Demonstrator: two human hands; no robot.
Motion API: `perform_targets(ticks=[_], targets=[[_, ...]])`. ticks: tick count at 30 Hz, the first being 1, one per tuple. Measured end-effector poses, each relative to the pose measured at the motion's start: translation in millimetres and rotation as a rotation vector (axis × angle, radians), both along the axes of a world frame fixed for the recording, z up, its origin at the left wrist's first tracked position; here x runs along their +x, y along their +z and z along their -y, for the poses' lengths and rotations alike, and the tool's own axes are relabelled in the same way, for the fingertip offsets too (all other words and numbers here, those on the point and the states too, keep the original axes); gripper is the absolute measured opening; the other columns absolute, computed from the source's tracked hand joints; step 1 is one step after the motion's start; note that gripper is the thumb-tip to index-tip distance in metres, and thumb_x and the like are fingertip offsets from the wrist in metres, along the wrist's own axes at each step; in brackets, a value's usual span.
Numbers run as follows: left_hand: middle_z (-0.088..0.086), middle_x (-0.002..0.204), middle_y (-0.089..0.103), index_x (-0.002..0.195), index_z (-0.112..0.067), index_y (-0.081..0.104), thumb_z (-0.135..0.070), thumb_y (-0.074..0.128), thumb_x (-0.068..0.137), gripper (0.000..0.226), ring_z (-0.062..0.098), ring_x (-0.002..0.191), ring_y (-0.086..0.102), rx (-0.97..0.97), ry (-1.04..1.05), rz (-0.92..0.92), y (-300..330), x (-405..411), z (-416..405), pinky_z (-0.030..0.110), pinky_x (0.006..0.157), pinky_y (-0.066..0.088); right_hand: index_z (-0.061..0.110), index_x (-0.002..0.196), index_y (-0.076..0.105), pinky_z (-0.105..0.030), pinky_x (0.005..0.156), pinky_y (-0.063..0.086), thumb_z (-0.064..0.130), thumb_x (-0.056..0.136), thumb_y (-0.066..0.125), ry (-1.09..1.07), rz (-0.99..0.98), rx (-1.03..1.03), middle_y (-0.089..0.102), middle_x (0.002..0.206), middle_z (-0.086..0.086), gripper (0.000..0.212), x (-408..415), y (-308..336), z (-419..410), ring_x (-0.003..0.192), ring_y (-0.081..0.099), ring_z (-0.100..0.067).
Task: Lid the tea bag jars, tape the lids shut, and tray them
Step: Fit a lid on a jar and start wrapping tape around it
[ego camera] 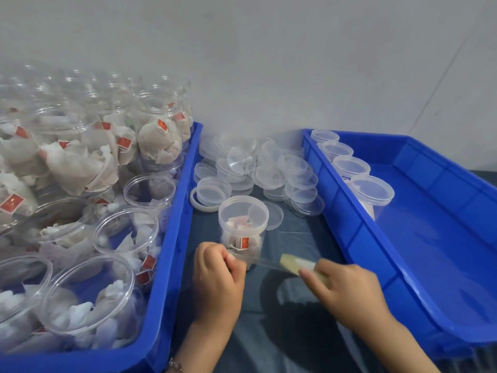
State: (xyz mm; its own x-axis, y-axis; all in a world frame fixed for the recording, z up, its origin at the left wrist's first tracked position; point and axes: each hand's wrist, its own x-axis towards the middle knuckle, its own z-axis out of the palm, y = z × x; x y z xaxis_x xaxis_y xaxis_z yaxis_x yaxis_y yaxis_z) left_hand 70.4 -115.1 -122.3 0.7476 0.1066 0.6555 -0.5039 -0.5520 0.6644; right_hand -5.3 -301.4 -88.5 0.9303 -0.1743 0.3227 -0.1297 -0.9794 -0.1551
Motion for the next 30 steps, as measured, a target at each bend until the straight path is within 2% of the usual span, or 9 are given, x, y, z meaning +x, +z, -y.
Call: perform_targets(ticks=[2, 3, 5, 8, 11, 14, 19, 23, 30], targets=[[0.007, 0.072, 0.043, 0.07, -0.004, 0.046, -0.016, 0.039, 0.077, 0.015, 0.024, 0.061, 0.043, -0.036, 0.009, -0.052, 1.7, 0.1, 1.6, 0.029, 0.055, 0.032, 0.026, 0.052, 0.047, -0.024, 0.041, 0.023, 0.055, 0.079, 0.062, -0.047, 0.129, -0.054, 0.044, 0.04, 0.004, 0.043, 9.8, 1.6, -0.9, 0.044, 0.055, -0.027], [0.005, 0.073, 0.042, 0.071, -0.005, 0.046, -0.013, 0.042, 0.078, 0.011, 0.024, 0.062, 0.043, -0.046, 0.012, -0.072, 2.5, 0.7, 2.0, 0.032, 0.054, 0.034, 0.021, 0.052, 0.052, -0.021, 0.041, 0.022, 0.05, 0.076, 0.069, -0.053, 0.181, -0.044, 0.046, 0.039, -0.001, 0.041, 13.4, 1.0, -2.4, 0.038, 0.051, -0.029], [0.006, 0.072, 0.043, 0.071, -0.005, 0.046, -0.011, 0.046, 0.078, 0.009, 0.024, 0.062, 0.043, -0.027, 0.033, -0.082, 3.3, 3.4, 2.2, 0.035, 0.052, 0.033, 0.014, 0.053, 0.056, -0.022, 0.041, 0.025, 0.054, 0.077, 0.058, -0.067, 0.228, -0.039, 0.046, 0.038, -0.006, 0.046, 18.8, -0.2, -4.9, 0.033, 0.047, -0.03], [0.008, 0.07, 0.048, 0.071, -0.005, 0.048, -0.02, 0.039, 0.078, 0.019, 0.027, 0.06, 0.047, 0.034, 0.056, -0.076, 5.8, 7.6, 2.7, 0.034, 0.051, 0.035, 0.013, 0.057, 0.061, -0.023, 0.039, 0.027, 0.057, 0.075, 0.043, -0.096, 0.291, -0.054, 0.045, 0.037, -0.007, 0.052, 26.5, -5.1, -3.5, 0.032, 0.046, -0.03], [0.012, 0.067, 0.051, 0.071, -0.004, 0.049, -0.018, 0.039, 0.078, 0.019, 0.03, 0.059, 0.051, 0.086, 0.075, -0.065, 6.3, 11.4, 4.6, 0.039, 0.054, 0.041, 0.012, 0.058, 0.062, -0.023, 0.041, 0.029, 0.058, 0.076, 0.046, -0.135, 0.302, -0.055, 0.045, 0.037, -0.008, 0.052, 32.5, -8.3, -2.4, 0.033, 0.046, -0.031], [0.011, 0.067, 0.051, 0.071, -0.005, 0.049, -0.019, 0.038, 0.079, 0.02, 0.03, 0.059, 0.051, 0.081, 0.081, -0.088, 5.3, 15.9, 6.4, 0.038, 0.056, 0.042, 0.011, 0.058, 0.062, -0.024, 0.043, 0.029, 0.055, 0.076, 0.058, -0.151, 0.325, -0.032, 0.044, 0.036, -0.01, 0.048, 38.8, -9.8, -1.2, 0.034, 0.047, -0.033], [0.013, 0.066, 0.053, 0.069, -0.002, 0.05, -0.019, 0.037, 0.08, 0.024, 0.033, 0.059, 0.052, 0.114, 0.077, -0.095, 4.5, 21.2, 6.6, 0.042, 0.054, 0.046, 0.011, 0.055, 0.06, -0.024, 0.042, 0.03, 0.057, 0.075, 0.042, -0.149, 0.375, -0.013, 0.042, 0.035, -0.009, 0.053, 44.0, -8.8, -0.3, 0.033, 0.045, -0.032], [0.013, 0.066, 0.052, 0.07, -0.003, 0.05, -0.019, 0.037, 0.081, 0.024, 0.032, 0.058, 0.052, 0.122, 0.075, -0.085, 4.8, 23.4, 7.6, 0.042, 0.054, 0.046, 0.01, 0.053, 0.056, -0.024, 0.042, 0.03, 0.057, 0.075, 0.042, -0.152, 0.365, -0.015, 0.042, 0.036, -0.009, 0.054, 46.8, -8.6, 1.3, 0.033, 0.045, -0.032], [0.005, 0.07, 0.051, 0.074, -0.008, 0.051, -0.027, 0.043, 0.083, 0.023, 0.026, 0.062, 0.05, 0.105, 0.074, -0.08, -0.3, 22.5, 0.6, 0.036, 0.054, 0.042, 0.013, 0.056, 0.062, -0.019, 0.042, 0.026, 0.054, 0.077, 0.045, -0.106, 0.411, -0.023, 0.042, 0.034, -0.006, 0.049, 46.2, -7.6, -1.0, 0.031, 0.043, -0.029]])
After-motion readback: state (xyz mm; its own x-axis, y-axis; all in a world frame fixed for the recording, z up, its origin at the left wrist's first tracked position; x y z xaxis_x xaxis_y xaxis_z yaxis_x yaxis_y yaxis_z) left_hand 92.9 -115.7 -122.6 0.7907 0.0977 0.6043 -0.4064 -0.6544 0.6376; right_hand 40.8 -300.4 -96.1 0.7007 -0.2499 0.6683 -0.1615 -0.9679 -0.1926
